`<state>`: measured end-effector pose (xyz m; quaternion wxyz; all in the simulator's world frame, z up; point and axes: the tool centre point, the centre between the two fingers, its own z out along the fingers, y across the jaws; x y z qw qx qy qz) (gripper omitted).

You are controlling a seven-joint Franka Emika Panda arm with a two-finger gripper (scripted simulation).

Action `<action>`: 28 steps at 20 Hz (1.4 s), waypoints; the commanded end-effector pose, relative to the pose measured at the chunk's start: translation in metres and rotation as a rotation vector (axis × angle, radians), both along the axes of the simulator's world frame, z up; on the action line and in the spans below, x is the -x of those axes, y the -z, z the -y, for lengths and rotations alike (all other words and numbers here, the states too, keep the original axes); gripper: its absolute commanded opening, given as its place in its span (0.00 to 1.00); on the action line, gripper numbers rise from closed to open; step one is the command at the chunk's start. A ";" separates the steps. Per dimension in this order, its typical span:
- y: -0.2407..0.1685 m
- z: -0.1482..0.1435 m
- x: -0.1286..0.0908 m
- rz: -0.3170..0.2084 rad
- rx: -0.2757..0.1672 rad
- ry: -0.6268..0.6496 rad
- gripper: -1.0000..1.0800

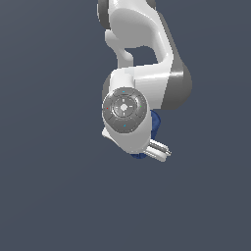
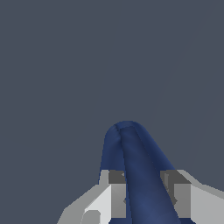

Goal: Pick up the object and move it to a goal position.

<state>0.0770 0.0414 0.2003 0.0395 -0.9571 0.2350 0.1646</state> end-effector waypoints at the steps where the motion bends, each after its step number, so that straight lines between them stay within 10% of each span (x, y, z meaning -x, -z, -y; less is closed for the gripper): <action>1: -0.010 0.002 0.004 0.003 0.000 0.000 0.00; 28: -0.218 0.069 0.114 0.003 -0.001 0.001 0.00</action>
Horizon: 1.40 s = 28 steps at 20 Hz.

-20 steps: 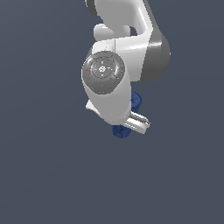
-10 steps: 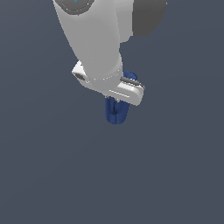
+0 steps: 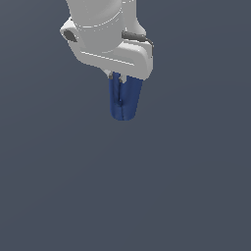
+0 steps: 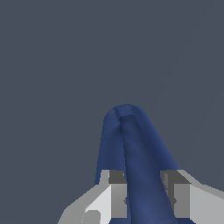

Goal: Pick up the object and move it to a goal position.

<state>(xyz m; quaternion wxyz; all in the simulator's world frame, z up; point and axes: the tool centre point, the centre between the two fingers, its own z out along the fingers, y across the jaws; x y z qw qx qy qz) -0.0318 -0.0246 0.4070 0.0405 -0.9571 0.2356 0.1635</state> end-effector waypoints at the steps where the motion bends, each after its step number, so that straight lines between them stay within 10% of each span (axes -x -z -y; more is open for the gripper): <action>1: -0.018 0.005 0.008 0.001 0.000 0.000 0.00; 28: -0.063 0.003 0.039 -0.001 0.001 -0.001 0.00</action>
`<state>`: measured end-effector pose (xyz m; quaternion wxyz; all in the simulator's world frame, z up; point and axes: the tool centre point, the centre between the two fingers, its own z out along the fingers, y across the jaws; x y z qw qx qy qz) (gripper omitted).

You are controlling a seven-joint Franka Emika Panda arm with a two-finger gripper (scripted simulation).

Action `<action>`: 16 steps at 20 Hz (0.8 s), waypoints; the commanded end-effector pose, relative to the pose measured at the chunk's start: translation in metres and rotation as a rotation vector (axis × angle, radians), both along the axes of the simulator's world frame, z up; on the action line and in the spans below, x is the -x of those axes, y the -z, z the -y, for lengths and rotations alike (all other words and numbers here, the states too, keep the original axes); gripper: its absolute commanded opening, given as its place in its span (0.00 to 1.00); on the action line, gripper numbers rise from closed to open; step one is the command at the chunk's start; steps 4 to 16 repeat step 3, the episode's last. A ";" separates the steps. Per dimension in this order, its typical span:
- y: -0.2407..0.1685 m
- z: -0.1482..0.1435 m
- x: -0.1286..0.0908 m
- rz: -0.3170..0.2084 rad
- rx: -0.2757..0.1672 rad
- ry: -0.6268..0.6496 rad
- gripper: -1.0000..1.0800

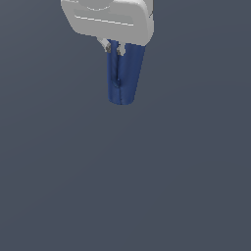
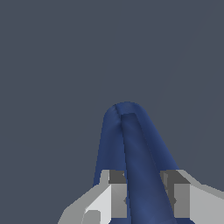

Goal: Pick up the object and move it to a goal position.

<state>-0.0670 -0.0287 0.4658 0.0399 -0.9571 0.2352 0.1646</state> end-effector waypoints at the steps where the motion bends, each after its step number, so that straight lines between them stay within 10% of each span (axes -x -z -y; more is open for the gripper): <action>1: -0.006 -0.001 0.005 0.001 0.000 0.000 0.00; 16: -0.007 -0.002 0.005 0.001 0.000 0.000 0.00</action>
